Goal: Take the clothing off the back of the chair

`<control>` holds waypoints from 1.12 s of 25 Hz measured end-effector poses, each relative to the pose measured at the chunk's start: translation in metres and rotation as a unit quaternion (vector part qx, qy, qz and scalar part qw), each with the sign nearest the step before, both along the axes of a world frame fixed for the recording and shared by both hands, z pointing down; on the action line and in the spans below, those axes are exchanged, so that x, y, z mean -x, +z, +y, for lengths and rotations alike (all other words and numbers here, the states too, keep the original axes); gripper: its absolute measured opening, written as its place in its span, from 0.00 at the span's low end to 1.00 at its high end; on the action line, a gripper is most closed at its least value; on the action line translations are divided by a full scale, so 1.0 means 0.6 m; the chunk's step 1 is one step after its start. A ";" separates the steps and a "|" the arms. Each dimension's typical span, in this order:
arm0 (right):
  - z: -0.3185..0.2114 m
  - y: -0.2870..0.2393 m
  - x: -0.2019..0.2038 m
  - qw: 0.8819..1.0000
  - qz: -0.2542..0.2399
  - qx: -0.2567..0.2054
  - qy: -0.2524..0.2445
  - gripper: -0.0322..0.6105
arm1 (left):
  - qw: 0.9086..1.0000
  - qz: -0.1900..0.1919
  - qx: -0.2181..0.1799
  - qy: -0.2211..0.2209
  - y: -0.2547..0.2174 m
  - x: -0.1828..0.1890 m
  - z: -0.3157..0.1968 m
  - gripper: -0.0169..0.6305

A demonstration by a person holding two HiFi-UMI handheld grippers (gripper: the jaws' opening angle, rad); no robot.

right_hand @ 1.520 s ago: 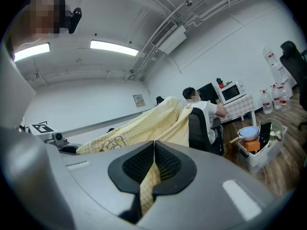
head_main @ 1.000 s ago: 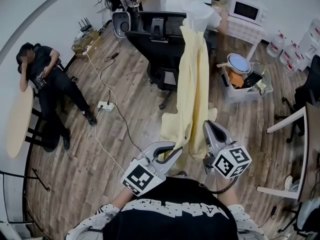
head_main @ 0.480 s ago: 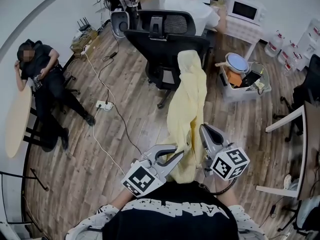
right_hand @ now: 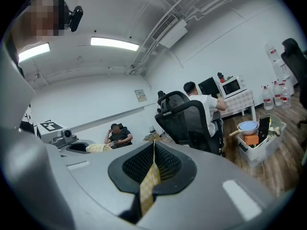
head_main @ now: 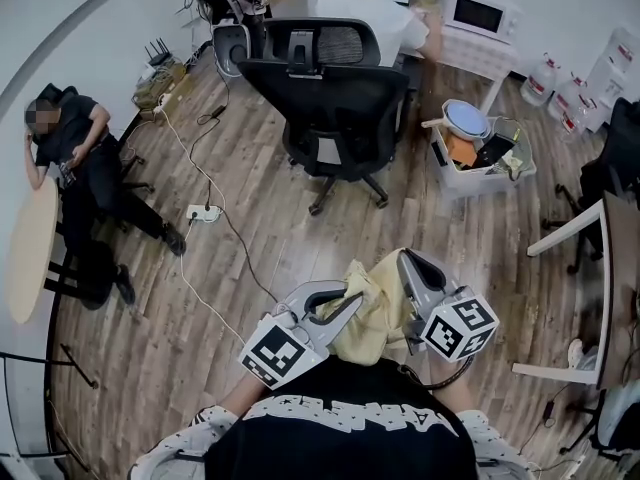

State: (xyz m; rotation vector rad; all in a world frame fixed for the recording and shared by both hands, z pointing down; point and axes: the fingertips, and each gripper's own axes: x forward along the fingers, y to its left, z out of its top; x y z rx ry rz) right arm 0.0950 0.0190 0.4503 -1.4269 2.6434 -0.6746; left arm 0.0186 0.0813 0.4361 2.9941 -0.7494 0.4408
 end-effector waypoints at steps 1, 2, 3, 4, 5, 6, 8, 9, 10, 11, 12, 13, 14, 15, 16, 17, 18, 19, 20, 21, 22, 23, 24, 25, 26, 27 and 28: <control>0.000 -0.002 -0.002 1.000 -0.001 -0.002 0.002 0.08 | 1.000 -0.004 -0.001 0.001 0.001 0.000 0.000 0.06; 0.000 -0.005 -0.003 1.000 -0.002 -0.005 0.004 0.08 | 1.000 -0.007 -0.002 0.002 0.003 0.000 0.000 0.06; 0.000 -0.007 -0.004 1.000 -0.002 -0.006 0.006 0.08 | 1.000 -0.011 -0.002 0.003 0.006 0.000 0.001 0.06; 0.001 -0.009 -0.005 1.000 -0.002 -0.008 0.007 0.08 | 1.000 -0.014 -0.002 0.003 0.008 0.001 0.001 0.06; 0.001 -0.011 -0.006 1.000 -0.003 -0.009 0.008 0.08 | 1.000 -0.016 -0.001 0.002 0.010 0.001 0.001 0.06; 0.002 -0.013 -0.007 1.000 -0.004 -0.011 0.009 0.08 | 1.000 -0.017 -0.001 0.002 0.011 0.000 0.001 0.06; 0.003 -0.019 -0.010 1.000 -0.004 -0.016 0.011 0.08 | 1.000 -0.017 -0.004 -0.002 0.009 0.000 -0.003 0.06; 0.003 -0.022 -0.012 1.000 -0.004 -0.018 0.012 0.08 | 1.000 -0.015 -0.006 -0.005 0.006 0.000 -0.006 0.06; 0.002 -0.024 -0.013 1.000 -0.005 -0.021 0.014 0.08 | 1.000 -0.013 -0.008 -0.008 0.004 0.002 -0.009 0.06; 0.002 -0.025 -0.014 1.000 -0.005 -0.023 0.015 0.08 | 1.000 -0.011 -0.010 -0.012 0.002 0.003 -0.011 0.06; 0.001 -0.025 -0.014 1.000 -0.004 -0.025 0.016 0.08 | 1.000 -0.009 -0.012 -0.015 0.000 0.005 -0.014 0.06; 0.000 -0.025 -0.013 1.000 -0.003 -0.026 0.015 0.08 | 1.000 -0.009 -0.013 -0.018 -0.001 0.007 -0.016 0.06; 0.001 -0.024 -0.011 1.000 -0.002 -0.026 0.013 0.08 | 1.000 -0.009 -0.013 -0.020 -0.001 0.009 -0.017 0.06; 0.001 -0.024 -0.009 1.000 -0.001 -0.025 0.010 0.08 | 1.000 -0.009 -0.014 -0.022 -0.001 0.010 -0.018 0.06; 0.001 -0.024 -0.007 1.000 0.001 -0.025 0.007 0.08 | 1.000 -0.008 -0.014 -0.024 -0.002 0.012 -0.019 0.06; 0.001 -0.024 -0.005 1.000 0.002 -0.024 0.005 0.08 | 1.000 -0.007 -0.013 -0.026 -0.002 0.013 -0.020 0.06; 0.002 -0.024 -0.004 1.000 0.003 -0.024 0.004 0.08 | 1.000 -0.007 -0.013 -0.027 -0.003 0.013 -0.021 0.06; 0.002 -0.023 -0.004 1.000 0.003 -0.024 0.003 0.08 | 1.000 -0.006 -0.012 -0.028 -0.003 0.013 -0.021 0.06; 0.002 -0.022 -0.004 1.000 0.003 -0.024 0.003 0.08 | 1.000 -0.006 -0.012 -0.027 -0.002 0.012 -0.020 0.06; 0.001 -0.021 -0.004 1.000 0.003 -0.024 0.003 0.08 | 1.000 -0.005 -0.011 -0.026 -0.002 0.011 -0.020 0.06; 0.000 -0.021 -0.005 1.000 0.003 -0.024 0.003 0.08 | 1.000 -0.005 -0.010 -0.026 -0.002 0.010 -0.021 0.06; -0.001 -0.021 -0.005 1.000 0.003 -0.023 0.004 0.08 | 1.000 -0.005 -0.009 -0.025 -0.002 0.010 -0.022 0.06; -0.002 -0.021 -0.005 1.000 0.002 -0.023 0.004 0.08 | 1.000 -0.005 -0.009 -0.024 -0.002 0.010 -0.022 0.06; -0.003 -0.021 -0.005 1.000 0.002 -0.023 0.004 0.08 | 1.000 -0.006 -0.008 -0.023 -0.002 0.010 -0.023 0.06; -0.003 -0.022 -0.005 1.000 0.002 -0.023 0.003 0.08 | 1.000 -0.006 -0.008 -0.023 -0.002 0.010 -0.023 0.06; -0.002 -0.022 -0.004 1.000 0.002 -0.024 0.002 0.08 | 1.000 -0.006 -0.007 -0.023 -0.001 0.010 -0.023 0.06; -0.002 -0.022 -0.004 1.000 0.003 -0.026 0.001 0.08 | 1.000 -0.007 -0.006 -0.024 0.000 0.010 -0.023 0.06</control>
